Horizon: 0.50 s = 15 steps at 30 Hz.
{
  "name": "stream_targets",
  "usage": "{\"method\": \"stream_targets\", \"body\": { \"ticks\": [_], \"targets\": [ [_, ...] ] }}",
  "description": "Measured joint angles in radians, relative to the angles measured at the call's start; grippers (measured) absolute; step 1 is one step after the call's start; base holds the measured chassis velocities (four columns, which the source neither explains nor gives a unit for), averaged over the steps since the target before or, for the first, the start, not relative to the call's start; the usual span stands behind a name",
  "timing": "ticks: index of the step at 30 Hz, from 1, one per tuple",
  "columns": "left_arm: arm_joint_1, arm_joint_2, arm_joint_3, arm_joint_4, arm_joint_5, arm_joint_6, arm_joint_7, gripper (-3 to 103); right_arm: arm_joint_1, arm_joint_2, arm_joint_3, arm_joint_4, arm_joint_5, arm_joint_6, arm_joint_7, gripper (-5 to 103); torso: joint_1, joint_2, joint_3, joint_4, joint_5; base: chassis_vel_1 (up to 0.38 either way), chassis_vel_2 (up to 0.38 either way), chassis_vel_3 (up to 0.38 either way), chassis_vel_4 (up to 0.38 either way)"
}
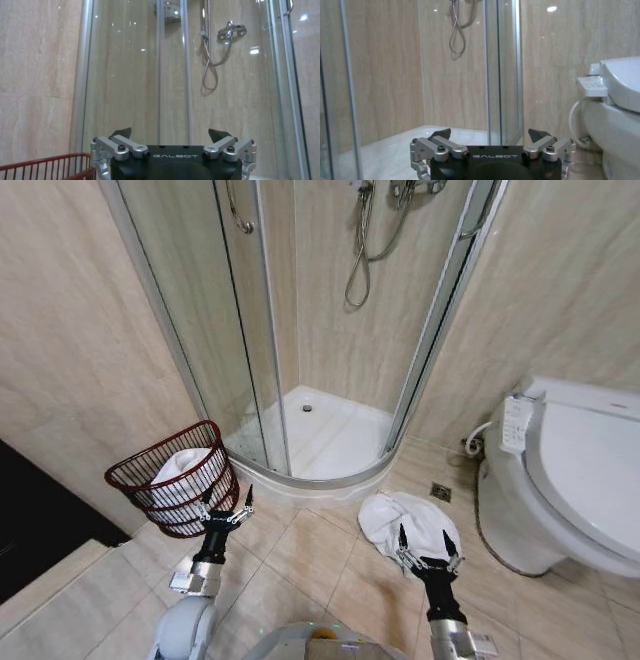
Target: Discard the used towel into the hamper.
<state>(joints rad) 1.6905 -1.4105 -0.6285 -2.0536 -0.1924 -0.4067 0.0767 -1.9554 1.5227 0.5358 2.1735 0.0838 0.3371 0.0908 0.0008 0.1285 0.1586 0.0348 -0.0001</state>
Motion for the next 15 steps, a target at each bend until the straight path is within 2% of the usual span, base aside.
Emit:
{"method": "stream_targets", "body": {
  "ticks": [15],
  "targets": [
    [0.009, 0.001, 0.002, -0.008, -0.003, 0.004, 0.0, 100, 0.0, -0.002, 0.007, -0.007, 0.002, 0.001, 0.001, 100, 0.0, 0.002, 0.002, -0.0001, 0.0, -0.109, -0.101, 0.109, 0.107]
  ]
}}
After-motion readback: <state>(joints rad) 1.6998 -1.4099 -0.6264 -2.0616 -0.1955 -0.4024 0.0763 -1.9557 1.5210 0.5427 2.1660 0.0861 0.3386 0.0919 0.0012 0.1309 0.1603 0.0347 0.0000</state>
